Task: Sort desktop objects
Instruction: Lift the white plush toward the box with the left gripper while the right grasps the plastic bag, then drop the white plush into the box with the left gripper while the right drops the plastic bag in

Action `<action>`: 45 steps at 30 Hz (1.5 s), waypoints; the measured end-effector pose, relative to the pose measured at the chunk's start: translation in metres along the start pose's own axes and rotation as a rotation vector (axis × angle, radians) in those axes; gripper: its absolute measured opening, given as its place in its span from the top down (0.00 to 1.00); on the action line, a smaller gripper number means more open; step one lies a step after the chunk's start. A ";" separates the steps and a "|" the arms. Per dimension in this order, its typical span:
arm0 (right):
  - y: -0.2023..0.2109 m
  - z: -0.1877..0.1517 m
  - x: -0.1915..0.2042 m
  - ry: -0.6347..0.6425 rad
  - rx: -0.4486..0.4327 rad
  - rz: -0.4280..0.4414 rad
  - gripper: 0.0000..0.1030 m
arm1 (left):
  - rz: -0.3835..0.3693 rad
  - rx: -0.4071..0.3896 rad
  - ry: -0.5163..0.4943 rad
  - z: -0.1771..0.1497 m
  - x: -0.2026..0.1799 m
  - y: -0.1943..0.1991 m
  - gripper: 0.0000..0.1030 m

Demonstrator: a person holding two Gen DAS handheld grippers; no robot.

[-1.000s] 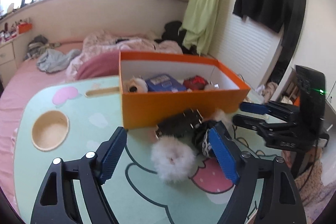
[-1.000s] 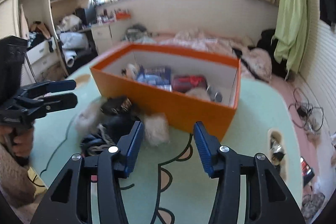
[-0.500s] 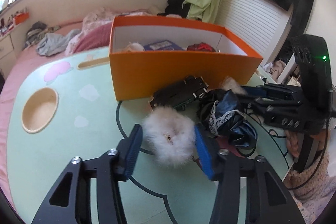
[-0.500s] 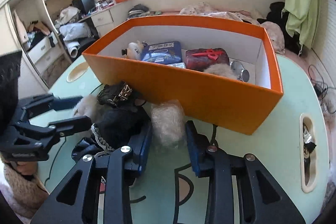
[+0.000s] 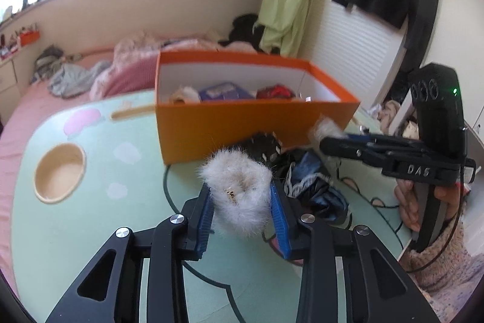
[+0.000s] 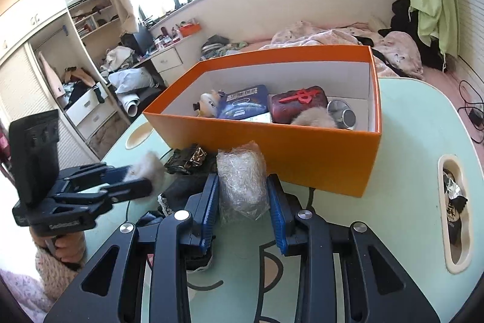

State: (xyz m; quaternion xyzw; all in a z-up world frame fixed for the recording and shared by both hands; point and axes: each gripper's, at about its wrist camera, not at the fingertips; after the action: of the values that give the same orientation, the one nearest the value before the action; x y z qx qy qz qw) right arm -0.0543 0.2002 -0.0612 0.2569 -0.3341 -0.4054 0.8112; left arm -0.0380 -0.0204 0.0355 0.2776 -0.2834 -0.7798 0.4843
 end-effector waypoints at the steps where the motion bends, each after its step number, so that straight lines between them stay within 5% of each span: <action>1: -0.001 0.001 0.001 0.001 0.000 0.000 0.68 | 0.014 -0.023 -0.002 0.002 -0.002 0.004 0.67; 10: -0.004 0.003 0.002 0.004 0.003 0.004 0.68 | 0.064 -0.103 -0.038 0.063 -0.016 0.027 0.67; 18: -0.004 0.003 0.002 0.000 -0.003 0.006 0.68 | 0.091 -0.064 0.009 0.131 -0.011 -0.015 0.67; 21: -0.004 0.003 0.001 -0.002 -0.008 0.006 0.68 | 0.055 -0.050 0.049 0.130 -0.001 -0.034 0.67; 25: -0.001 0.001 0.002 0.004 -0.031 0.005 0.68 | 0.103 -0.039 0.046 0.118 0.003 -0.046 0.67; 30: 0.035 0.001 0.008 0.019 -0.251 0.056 0.68 | 0.110 -0.028 0.051 0.112 0.006 -0.051 0.67; 32: 0.042 0.013 0.010 0.013 -0.291 -0.016 0.68 | 0.123 -0.035 0.044 0.111 0.005 -0.051 0.67; 34: 0.036 0.037 0.009 0.003 -0.259 -0.126 0.68 | 0.134 -0.036 0.037 0.110 0.004 -0.052 0.67; 40: 0.002 0.086 -0.010 -0.027 -0.154 -0.235 0.67 | 0.143 -0.036 0.035 0.108 0.005 -0.053 0.67; 42: -0.007 0.088 -0.022 -0.046 -0.143 -0.211 0.67 | 0.140 -0.039 0.038 0.108 0.005 -0.053 0.67; 45: -0.014 0.080 -0.031 -0.087 -0.129 -0.145 0.54 | 0.109 -0.046 0.055 0.105 0.008 -0.052 0.51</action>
State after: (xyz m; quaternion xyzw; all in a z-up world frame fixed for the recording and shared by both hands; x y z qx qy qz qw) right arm -0.1352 0.2065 -0.0293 0.2101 -0.3227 -0.4944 0.7793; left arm -0.1463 0.0100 0.0697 0.2716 -0.2666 -0.7508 0.5399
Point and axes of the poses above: each gripper's, at about its wrist camera, not at the fingertips, and y roughly against the way its jaws point, x to its left, z to its top, and after that the axes turned 8 degrees about x, right-handed
